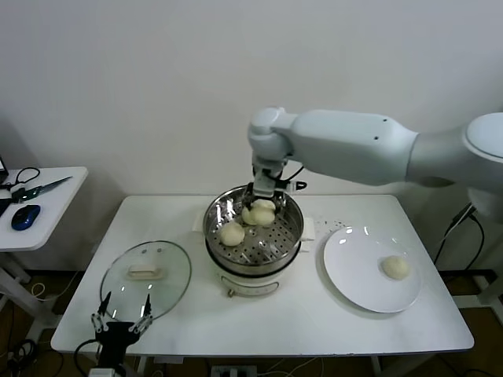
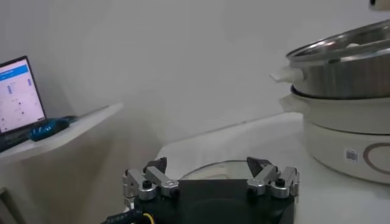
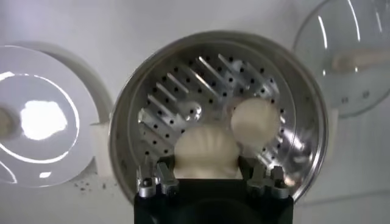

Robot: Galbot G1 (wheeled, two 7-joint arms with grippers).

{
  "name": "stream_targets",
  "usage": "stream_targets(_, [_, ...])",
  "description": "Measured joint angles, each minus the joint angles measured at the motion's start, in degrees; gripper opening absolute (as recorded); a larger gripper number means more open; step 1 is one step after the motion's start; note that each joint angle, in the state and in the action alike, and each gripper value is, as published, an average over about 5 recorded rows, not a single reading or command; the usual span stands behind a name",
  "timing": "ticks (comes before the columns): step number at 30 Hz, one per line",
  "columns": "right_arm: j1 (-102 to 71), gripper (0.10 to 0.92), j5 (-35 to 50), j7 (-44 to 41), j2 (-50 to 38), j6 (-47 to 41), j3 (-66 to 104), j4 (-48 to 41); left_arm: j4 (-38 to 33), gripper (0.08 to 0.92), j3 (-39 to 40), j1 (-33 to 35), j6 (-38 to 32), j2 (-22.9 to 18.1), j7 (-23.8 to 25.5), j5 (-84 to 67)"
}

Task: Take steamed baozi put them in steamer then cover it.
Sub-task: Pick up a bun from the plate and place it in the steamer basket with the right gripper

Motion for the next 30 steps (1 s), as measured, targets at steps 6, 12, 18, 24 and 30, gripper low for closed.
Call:
stream_targets(6, [-2.71, 0.691, -1.27, -0.14, 1.19, 0.53, -0.75, 1.34, 0.76, 0.823, -0.11, -0.12, -0.25, 0.26, 0.01, -0.33])
stream_targets(12, [-5.23, 0.695, -2.59, -0.32, 1.81, 1.03, -1.08, 1.82, 1.55, 0.823, -0.04, -0.22, -0.5, 0.33, 0.02, -0.53])
stream_targets(18, [-6.85, 0.708, -3.62, -0.13, 2.33, 1.27, -1.14, 1.93, 1.8, 0.823, 0.0, -0.58, -0.48, 0.33, 0.03, -0.55])
stream_targets(24, [-7.21, 0.808, -4.32, 0.2, 2.19, 1.63, -0.86, 1.94, 1.96, 0.823, 0.08, -0.49, -0.5, 0.33, 0.03, -0.51])
stream_targets(30, [-6.47, 0.822, -4.59, 0.26, 1.34, 2.11, -0.07, 2.45, 1.97, 0.823, 0.06, -0.34, -0.57, 0.37, 0.03, -0.5])
